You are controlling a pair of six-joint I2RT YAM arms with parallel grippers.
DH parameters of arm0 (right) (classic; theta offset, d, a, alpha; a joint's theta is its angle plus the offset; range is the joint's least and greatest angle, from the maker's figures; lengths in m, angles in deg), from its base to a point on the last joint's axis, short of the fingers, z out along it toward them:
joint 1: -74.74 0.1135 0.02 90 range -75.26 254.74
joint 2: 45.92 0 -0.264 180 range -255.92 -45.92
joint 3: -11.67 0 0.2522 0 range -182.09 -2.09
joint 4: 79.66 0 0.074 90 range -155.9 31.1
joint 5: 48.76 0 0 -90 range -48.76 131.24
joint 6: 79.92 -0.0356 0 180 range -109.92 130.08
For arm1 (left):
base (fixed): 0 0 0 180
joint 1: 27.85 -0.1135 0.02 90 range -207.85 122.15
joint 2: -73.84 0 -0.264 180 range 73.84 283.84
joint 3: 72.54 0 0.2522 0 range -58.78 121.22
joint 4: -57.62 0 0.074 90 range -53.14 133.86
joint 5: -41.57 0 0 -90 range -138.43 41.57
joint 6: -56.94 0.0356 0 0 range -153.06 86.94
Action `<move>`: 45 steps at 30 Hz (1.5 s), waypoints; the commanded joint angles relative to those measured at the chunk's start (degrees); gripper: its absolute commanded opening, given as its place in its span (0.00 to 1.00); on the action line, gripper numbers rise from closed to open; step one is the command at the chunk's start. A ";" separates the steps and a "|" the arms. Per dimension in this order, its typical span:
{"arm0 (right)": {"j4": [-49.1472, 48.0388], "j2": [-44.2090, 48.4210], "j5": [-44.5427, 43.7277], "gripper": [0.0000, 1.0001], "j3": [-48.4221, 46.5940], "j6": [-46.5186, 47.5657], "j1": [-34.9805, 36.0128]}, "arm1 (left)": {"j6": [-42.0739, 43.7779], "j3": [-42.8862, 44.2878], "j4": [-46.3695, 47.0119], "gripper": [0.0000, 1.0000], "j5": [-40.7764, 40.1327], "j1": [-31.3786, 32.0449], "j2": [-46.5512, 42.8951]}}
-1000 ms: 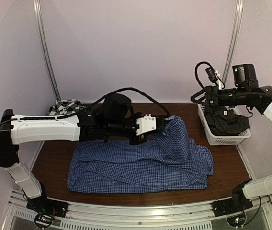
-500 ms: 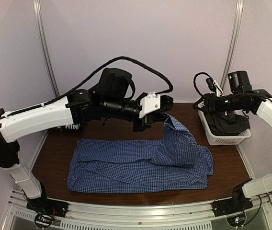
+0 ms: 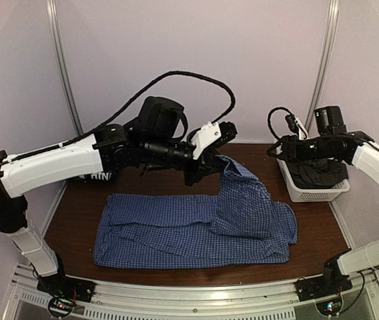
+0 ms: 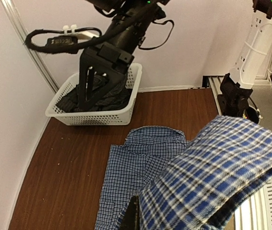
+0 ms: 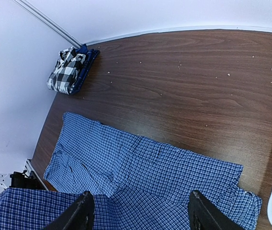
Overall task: Fold and stack the long sleeve shirts
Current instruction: Fold the sleeve of the rectangle-folded shirt.
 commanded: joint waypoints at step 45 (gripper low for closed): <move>-8.39 -1.40 4.08 0.68 7.86 -2.12 -0.36 | -40.96 -23.25 13.63 0.00 23.10 -26.38 -3.04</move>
